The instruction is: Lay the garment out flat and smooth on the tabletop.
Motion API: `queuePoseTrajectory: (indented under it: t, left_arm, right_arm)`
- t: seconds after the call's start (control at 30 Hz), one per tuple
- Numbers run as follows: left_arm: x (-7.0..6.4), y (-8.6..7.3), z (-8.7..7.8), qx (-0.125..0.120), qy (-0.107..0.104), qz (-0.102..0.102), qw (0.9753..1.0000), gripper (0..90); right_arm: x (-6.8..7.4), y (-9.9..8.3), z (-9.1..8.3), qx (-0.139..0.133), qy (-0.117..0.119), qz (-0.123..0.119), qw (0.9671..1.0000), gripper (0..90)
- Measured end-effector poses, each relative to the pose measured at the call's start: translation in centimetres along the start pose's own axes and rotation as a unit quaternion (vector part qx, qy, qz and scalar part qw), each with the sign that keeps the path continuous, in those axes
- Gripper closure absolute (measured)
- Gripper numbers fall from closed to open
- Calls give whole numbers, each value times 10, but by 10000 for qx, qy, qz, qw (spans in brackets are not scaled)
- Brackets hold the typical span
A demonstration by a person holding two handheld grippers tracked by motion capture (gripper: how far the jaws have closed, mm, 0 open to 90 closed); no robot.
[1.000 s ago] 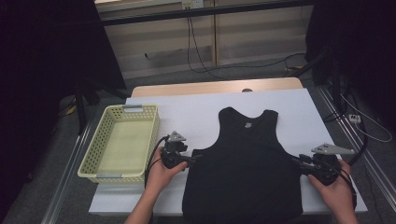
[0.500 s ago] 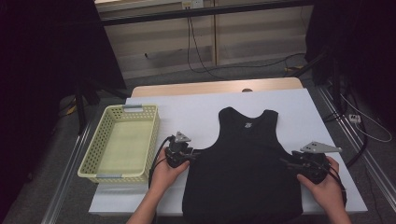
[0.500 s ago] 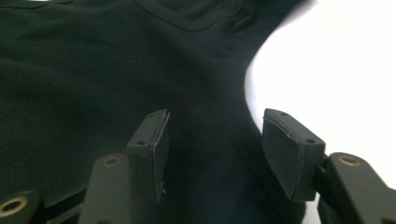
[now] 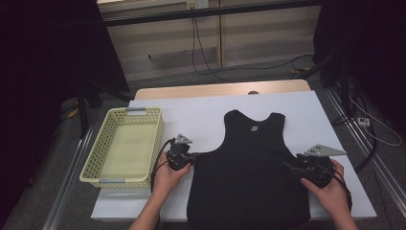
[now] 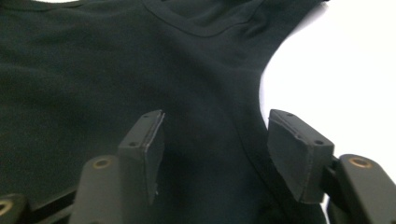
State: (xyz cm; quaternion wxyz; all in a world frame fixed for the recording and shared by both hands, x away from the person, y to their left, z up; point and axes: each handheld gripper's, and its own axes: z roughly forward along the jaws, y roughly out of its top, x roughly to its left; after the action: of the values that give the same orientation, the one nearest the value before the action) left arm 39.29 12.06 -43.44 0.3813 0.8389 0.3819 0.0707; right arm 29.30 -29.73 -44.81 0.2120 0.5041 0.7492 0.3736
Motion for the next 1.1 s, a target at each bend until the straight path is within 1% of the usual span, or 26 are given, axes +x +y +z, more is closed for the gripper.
queuePoseTrajectory:
  t: [0.1,0.17,0.2,0.3,0.33,0.37,0.4,0.47,0.53,0.57,0.63,0.67,0.73,0.83,0.9,0.93,0.97,1.0,1.03,1.07,1.1]
  left_arm:
    - [2,0,-11,-65,34,-9,10000,880]
    - [4,0,-12,-66,25,-82,9999,879]
    - [6,-1,-11,-79,-4,-94,9999,879]
    - [5,-3,-3,24,-55,-92,9999,879]
    - [6,-4,-1,70,-76,-109,9999,879]
    - [6,-5,1,99,-55,-110,9999,878]
    - [7,-6,2,132,-32,-124,9998,878]
    - [9,-7,0,150,-55,-141,9998,878]
    - [8,-6,-1,124,-90,-109,9998,877]
    - [7,-6,0,115,-122,-107,9998,876]
    - [4,-6,1,99,-125,-76,9998,871]
    - [4,-5,1,124,-162,-32,9998,870]
    - [5,-5,1,74,-169,-83,9998,864]
    - [7,-6,1,68,-142,-160,9997,843]
    - [8,-7,0,67,-123,-143,9998,835]
    - [7,-6,-1,25,-103,-138,9998,830]
    - [7,-6,-2,7,-120,-124,9999,811]
    - [6,-4,-3,-25,-153,-91,9998,788]
    - [6,-4,-3,-11,-143,-57,9999,758]
    - [4,-4,-3,31,-184,-30,9998,751]
    - [4,-4,-3,14,-185,-20,9998,721]
  right_arm:
    - [1,2,-1,-69,60,-1,10000,357]
    - [3,4,-2,-151,106,46,9998,348]
    - [3,5,-1,-158,111,34,9998,343]
    - [8,12,1,-138,-35,-154,9998,338]
    - [10,15,2,-149,21,-156,9998,336]
    - [11,17,3,-169,71,-149,9997,335]
    - [12,20,5,-170,100,-180,9996,334]
    - [14,25,9,-128,152,-229,9995,331]
    - [16,31,14,-129,150,-262,9995,331]
    - [16,36,18,-124,202,-278,9993,332]
    - [13,44,24,-61,141,-352,9993,332]
    - [12,47,27,-27,132,-372,9992,332]
    - [7,56,35,34,4,-497,9988,339]
    - [1,67,49,104,-23,-462,9989,353]
    - [1,72,56,100,9,-462,9989,367]
    - [3,74,59,130,-41,-514,9986,377]
    - [5,76,64,155,-65,-570,9982,387]
    - [6,78,67,139,-41,-542,9984,394]
    - [7,80,72,139,-17,-543,9984,407]
    - [7,81,76,157,-7,-536,9984,417]
    - [7,82,81,194,-9,-469,9987,423]
